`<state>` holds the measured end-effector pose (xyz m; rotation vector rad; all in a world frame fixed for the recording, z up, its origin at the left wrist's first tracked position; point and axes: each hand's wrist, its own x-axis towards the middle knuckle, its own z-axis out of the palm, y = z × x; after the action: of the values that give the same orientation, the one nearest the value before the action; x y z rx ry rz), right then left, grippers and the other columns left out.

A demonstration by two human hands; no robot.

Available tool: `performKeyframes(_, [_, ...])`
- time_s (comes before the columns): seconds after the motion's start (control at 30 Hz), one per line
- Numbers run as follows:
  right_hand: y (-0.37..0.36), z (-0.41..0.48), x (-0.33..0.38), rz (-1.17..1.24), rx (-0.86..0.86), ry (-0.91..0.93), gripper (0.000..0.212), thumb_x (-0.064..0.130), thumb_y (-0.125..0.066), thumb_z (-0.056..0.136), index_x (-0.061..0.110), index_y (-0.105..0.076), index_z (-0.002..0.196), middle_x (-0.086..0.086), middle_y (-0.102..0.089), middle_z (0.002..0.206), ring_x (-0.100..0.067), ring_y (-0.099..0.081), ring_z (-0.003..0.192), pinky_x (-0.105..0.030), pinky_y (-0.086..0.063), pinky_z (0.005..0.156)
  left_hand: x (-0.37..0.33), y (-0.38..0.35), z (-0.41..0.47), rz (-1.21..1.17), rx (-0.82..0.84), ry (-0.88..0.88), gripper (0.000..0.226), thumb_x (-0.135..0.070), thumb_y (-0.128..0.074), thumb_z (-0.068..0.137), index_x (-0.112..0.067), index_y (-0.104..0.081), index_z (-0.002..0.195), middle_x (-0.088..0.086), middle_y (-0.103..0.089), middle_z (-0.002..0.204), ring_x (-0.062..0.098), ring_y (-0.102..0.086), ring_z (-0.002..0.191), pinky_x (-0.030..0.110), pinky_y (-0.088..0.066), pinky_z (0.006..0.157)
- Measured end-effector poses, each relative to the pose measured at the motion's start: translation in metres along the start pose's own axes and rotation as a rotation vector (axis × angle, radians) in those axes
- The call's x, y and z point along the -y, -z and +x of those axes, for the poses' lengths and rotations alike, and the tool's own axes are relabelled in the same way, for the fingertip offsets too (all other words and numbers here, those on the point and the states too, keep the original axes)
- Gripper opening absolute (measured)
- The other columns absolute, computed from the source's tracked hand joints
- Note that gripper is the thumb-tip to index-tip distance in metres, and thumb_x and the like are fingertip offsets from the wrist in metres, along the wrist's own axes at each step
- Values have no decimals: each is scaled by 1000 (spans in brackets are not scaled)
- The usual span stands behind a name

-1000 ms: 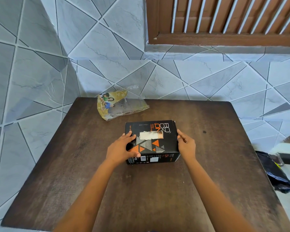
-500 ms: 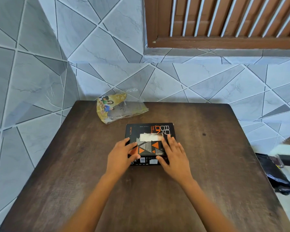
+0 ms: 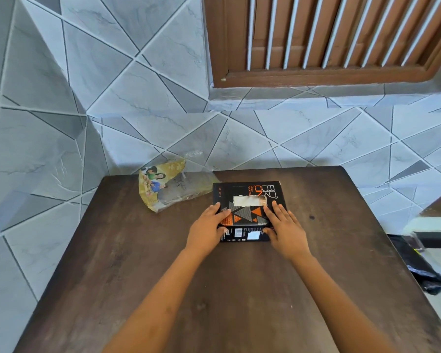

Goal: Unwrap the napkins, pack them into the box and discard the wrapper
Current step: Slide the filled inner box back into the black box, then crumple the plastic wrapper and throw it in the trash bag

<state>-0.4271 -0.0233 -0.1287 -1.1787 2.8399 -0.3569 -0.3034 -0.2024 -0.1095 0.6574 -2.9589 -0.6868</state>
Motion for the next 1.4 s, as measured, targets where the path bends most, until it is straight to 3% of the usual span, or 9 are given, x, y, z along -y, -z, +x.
performKeyframes(0.37, [5,69,-8,79,23,-56,58,27,-44,95,24,-17,145,-2,-10,157,-16,-7,145,-30,-4,118,11,10,72,-5,19,-5,54,-16,-50,91,-34,-32,140,-3,-19,156,17,-15,144,44,-30,111])
performKeyframes(0.83, [0,82,5,61,39,-7,59,32,-42,95,24,-13,146,-4,-6,158,-19,-3,146,-31,1,117,27,16,77,-83,-8,18,53,-15,-52,90,-32,-38,137,-4,-23,154,18,-23,142,41,-32,109])
performKeyframes(0.9, [5,82,11,58,38,-26,58,34,-43,94,22,-18,145,-6,-11,157,-21,-7,146,-35,-3,118,34,22,72,-224,-34,-5,48,-16,-55,88,-27,-45,134,-4,-32,151,18,-37,135,37,-32,108])
performKeyframes(1.0, [12,81,35,121,-52,5,49,29,-47,92,18,-36,138,-9,-29,152,-27,-23,141,-40,-15,117,61,34,56,-348,-152,17,40,-17,-58,88,-22,-53,127,0,-46,142,16,-41,132,39,-31,111])
performKeyframes(1.13, [12,78,81,264,-161,154,36,20,-53,86,11,-57,121,-13,-56,130,-31,-51,121,-42,-40,101,105,49,40,-229,-258,211,39,-19,-57,87,-18,-54,126,6,-55,134,24,-50,123,33,-40,98])
performKeyframes(1.3, [-3,76,138,356,-129,257,31,15,-56,87,10,-61,117,-10,-60,124,-26,-55,117,-36,-41,100,164,59,34,97,-35,373,58,-31,-59,84,-23,-37,138,7,-37,148,27,-38,133,45,-35,105])
performKeyframes(1.4, [-17,71,154,388,-85,253,32,16,-55,87,11,-60,118,-8,-60,125,-24,-55,116,-34,-42,99,182,49,30,112,53,392,55,-25,-58,85,-25,-38,136,5,-41,145,27,-41,130,43,-38,102])
